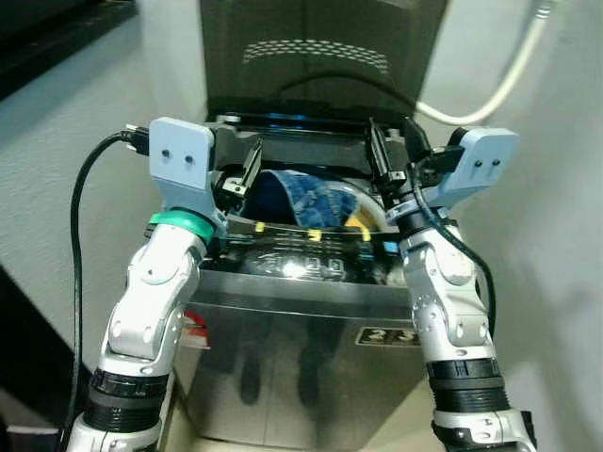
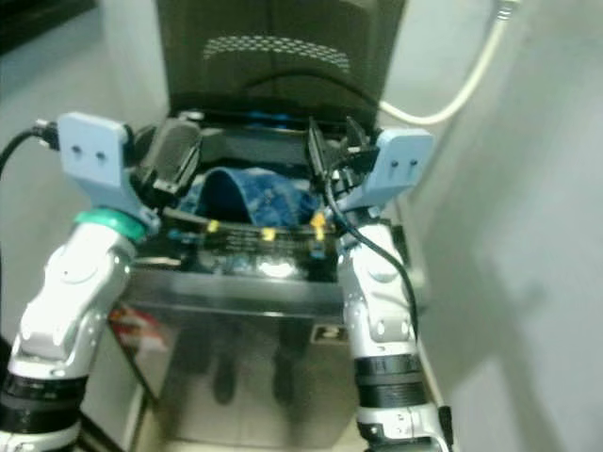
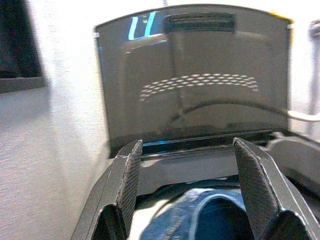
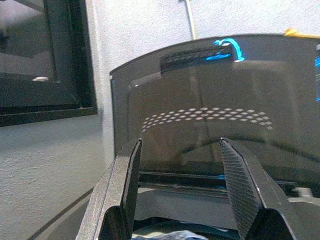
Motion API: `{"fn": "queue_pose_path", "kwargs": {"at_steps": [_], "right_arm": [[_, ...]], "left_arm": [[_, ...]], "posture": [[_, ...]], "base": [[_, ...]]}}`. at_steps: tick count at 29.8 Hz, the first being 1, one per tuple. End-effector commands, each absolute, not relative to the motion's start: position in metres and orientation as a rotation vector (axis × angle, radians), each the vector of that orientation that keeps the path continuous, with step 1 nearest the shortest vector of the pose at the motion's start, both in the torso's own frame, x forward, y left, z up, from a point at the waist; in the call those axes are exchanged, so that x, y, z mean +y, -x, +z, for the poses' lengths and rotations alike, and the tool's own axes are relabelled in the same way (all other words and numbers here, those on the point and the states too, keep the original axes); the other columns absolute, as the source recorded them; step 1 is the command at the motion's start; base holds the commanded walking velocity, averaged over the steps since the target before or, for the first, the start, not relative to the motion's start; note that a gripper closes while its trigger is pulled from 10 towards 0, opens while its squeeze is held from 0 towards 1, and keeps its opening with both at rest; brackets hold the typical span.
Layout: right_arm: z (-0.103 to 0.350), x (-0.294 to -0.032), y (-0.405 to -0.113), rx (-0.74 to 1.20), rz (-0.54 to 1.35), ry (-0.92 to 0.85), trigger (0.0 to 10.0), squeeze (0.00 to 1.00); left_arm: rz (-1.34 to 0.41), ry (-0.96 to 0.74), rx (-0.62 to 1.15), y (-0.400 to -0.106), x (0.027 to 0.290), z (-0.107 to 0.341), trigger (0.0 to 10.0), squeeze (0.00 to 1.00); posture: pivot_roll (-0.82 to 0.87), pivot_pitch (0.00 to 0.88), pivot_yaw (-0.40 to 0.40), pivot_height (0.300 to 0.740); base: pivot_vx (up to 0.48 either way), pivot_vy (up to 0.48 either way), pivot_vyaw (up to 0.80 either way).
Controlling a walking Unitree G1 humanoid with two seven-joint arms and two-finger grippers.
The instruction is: Clothes washing
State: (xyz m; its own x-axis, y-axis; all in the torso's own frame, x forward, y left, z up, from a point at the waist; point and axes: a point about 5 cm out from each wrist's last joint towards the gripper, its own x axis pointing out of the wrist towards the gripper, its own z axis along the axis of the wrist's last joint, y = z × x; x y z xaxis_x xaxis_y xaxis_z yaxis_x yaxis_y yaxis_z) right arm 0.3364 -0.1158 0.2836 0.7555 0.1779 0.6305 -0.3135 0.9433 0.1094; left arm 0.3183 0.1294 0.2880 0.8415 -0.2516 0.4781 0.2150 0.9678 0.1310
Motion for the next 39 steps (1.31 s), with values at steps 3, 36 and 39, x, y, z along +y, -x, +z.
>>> {"fn": "queue_pose_path", "kwargs": {"at_steps": [3, 36, 39], "right_arm": [[0.282, -0.122, -0.339, -0.657, 0.233, -0.213, 10.0, 0.00], [0.285, -0.135, -0.341, -0.672, 0.145, -0.213, 10.0, 0.00], [0.285, -0.135, -0.341, -0.672, 0.144, -0.213, 10.0, 0.00]], "left_arm": [[-0.250, -0.084, -0.504, -0.318, 0.129, 0.287, 10.0, 0.00], [-0.257, -0.098, -0.499, -0.320, 0.129, 0.287, 10.0, 0.00], [-0.258, -0.098, -0.498, -0.320, 0.129, 0.287, 10.0, 0.00]], "posture": [[0.05, 0.000, 0.002, 0.740], [0.05, 0.000, 0.020, 0.740], [0.05, 0.000, 0.022, 0.740]], "base": [[0.000, 0.000, 0.79], [0.000, 0.000, 0.78], [0.000, 0.000, 0.77]]}}
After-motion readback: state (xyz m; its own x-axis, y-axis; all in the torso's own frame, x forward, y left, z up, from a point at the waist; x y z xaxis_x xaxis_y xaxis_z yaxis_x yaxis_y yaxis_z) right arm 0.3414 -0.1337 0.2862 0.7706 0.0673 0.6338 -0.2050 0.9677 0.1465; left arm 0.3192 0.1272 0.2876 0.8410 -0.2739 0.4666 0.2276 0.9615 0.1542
